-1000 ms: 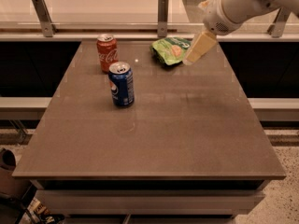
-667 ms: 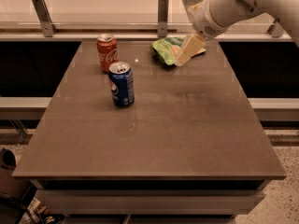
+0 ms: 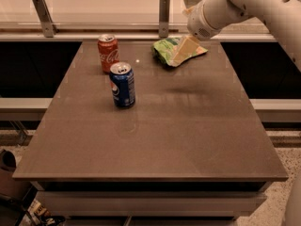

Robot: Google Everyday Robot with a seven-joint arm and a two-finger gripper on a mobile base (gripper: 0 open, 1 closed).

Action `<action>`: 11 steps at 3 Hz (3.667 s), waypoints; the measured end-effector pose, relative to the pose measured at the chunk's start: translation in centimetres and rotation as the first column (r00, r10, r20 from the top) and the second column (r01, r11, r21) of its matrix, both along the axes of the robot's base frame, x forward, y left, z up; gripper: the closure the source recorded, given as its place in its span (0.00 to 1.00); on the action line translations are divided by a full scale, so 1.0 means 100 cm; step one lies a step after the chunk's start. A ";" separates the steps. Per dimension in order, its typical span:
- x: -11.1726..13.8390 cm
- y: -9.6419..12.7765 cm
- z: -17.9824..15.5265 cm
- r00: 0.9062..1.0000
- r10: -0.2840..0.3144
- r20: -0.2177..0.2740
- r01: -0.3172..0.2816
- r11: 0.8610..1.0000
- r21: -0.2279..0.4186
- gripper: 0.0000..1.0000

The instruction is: Pick green rice chip bag

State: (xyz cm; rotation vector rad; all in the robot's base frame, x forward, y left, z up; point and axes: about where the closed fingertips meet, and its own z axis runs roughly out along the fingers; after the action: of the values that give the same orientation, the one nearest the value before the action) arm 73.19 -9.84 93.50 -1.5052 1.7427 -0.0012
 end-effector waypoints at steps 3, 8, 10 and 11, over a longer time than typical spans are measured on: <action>0.073 -0.021 -0.040 0.996 -0.089 0.024 0.084 0.984 0.158 0.00; 0.094 0.024 -0.089 0.999 -0.011 -0.039 0.022 0.949 0.314 0.64; 0.094 0.030 -0.093 0.999 -0.002 -0.045 0.017 0.949 0.314 1.00; 0.094 0.030 -0.093 0.999 -0.002 -0.045 0.016 0.949 0.314 1.00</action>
Offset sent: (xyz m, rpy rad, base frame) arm 0.0918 -0.0313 -0.0367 0.1752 -0.0517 -0.1088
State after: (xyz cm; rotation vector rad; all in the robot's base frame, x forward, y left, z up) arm 82.61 -6.81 84.19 -1.2702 1.6918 0.2946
